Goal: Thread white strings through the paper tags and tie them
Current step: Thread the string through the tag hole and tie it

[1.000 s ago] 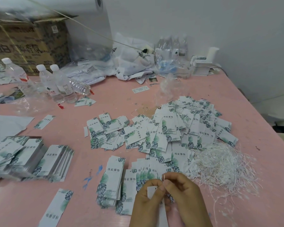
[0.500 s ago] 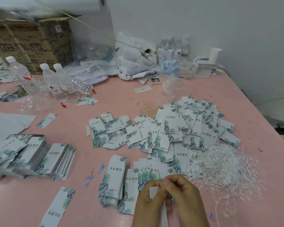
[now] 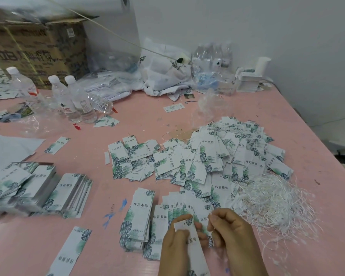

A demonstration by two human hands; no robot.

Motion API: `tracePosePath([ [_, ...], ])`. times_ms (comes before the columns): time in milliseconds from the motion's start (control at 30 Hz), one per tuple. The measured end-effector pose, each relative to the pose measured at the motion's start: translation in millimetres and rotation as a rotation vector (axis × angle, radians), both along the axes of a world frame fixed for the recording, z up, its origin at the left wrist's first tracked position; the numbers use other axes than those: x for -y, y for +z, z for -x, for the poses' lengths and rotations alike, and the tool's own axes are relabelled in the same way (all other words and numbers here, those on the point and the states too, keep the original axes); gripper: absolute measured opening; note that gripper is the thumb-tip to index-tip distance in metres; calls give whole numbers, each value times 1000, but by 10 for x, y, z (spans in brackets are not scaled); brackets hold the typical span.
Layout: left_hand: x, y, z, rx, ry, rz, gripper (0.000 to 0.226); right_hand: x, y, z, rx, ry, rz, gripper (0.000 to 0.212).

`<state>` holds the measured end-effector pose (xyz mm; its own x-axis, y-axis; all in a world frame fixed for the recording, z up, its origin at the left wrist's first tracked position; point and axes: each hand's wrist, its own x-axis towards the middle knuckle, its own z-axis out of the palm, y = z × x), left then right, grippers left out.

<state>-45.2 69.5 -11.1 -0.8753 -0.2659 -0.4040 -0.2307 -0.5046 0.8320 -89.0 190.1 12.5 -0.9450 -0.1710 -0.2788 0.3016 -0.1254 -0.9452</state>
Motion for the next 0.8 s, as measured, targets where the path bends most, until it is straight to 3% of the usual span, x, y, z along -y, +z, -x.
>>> tracePosePath([
  [167,-20,5,-48,-1,-38,295,34,26,78,-32,-98,165,-286,19],
  [333,-31,59,-59,-13,32,274,20,77,88,3,-135,234,-480,20],
  [800,-22,51,-67,-114,81,275,31,62,92,78,-126,272,-522,17],
])
